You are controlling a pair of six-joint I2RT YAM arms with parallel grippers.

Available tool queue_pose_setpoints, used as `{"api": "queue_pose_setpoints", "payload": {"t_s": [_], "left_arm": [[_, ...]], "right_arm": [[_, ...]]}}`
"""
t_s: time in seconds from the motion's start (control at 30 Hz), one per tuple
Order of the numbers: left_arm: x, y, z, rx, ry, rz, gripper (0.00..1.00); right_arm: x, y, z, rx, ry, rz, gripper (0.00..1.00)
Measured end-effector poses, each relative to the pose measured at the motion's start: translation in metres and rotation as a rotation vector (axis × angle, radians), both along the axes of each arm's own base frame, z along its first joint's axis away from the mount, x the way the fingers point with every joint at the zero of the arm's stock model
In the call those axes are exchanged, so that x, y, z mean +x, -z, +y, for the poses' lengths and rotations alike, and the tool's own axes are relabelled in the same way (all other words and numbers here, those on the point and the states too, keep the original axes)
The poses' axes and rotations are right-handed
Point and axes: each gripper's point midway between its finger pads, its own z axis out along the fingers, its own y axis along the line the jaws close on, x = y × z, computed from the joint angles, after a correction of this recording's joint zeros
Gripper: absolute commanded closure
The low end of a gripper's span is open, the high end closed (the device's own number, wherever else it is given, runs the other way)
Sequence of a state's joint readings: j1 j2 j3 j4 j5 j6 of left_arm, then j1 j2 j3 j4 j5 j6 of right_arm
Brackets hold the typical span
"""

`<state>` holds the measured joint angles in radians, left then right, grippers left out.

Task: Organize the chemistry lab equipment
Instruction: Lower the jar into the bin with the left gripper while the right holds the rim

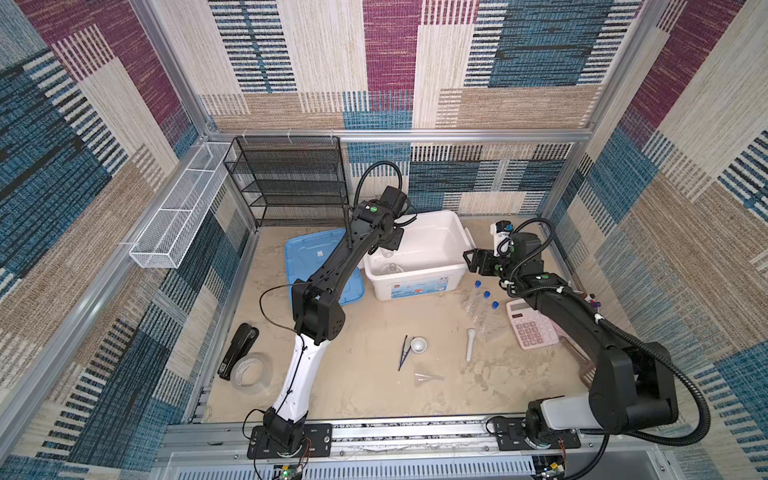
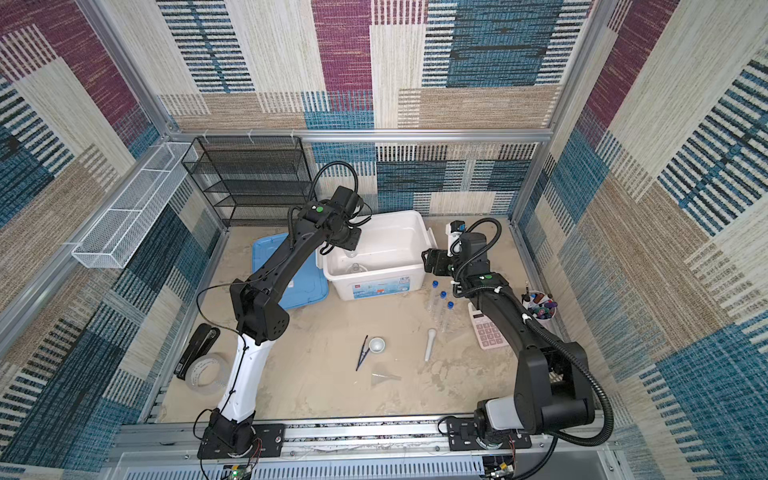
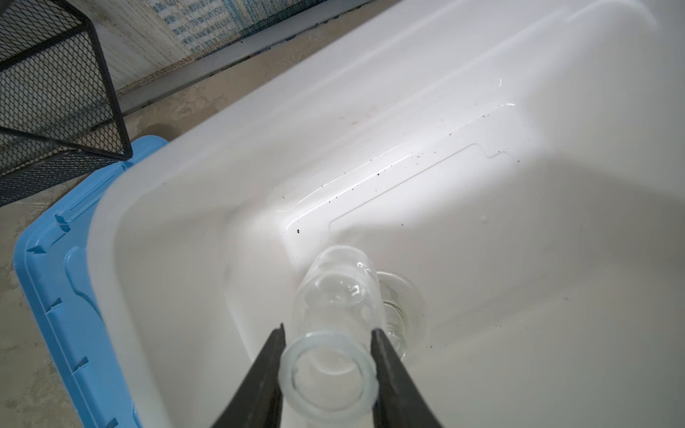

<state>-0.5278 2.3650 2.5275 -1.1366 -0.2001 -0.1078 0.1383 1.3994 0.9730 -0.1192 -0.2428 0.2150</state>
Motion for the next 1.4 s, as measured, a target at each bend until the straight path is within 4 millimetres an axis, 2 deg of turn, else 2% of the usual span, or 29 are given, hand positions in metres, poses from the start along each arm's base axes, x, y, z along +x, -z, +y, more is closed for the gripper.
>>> {"api": "queue_pose_setpoints", "payload": {"t_s": [0.23, 0.73, 1.1, 1.4], "left_arm": [[0.005, 0.025, 0.0, 0.035, 0.011, 0.033, 0.67], [0.011, 0.048, 0.005, 0.068, 0.02, 0.065, 0.67], [0.014, 0.057, 0.009, 0.08, 0.021, 0.078, 0.67], [0.014, 0.062, 0.012, 0.097, 0.028, 0.09, 0.66]], "right_arm": [[-0.002, 0.0, -0.002, -0.006, 0.008, 0.001, 0.13], [-0.006, 0.008, -0.004, -0.012, 0.015, 0.018, 0.13], [-0.008, 0.008, -0.004, -0.012, 0.016, 0.016, 0.13], [-0.011, -0.001, -0.005, -0.034, 0.002, -0.013, 0.13]]}}
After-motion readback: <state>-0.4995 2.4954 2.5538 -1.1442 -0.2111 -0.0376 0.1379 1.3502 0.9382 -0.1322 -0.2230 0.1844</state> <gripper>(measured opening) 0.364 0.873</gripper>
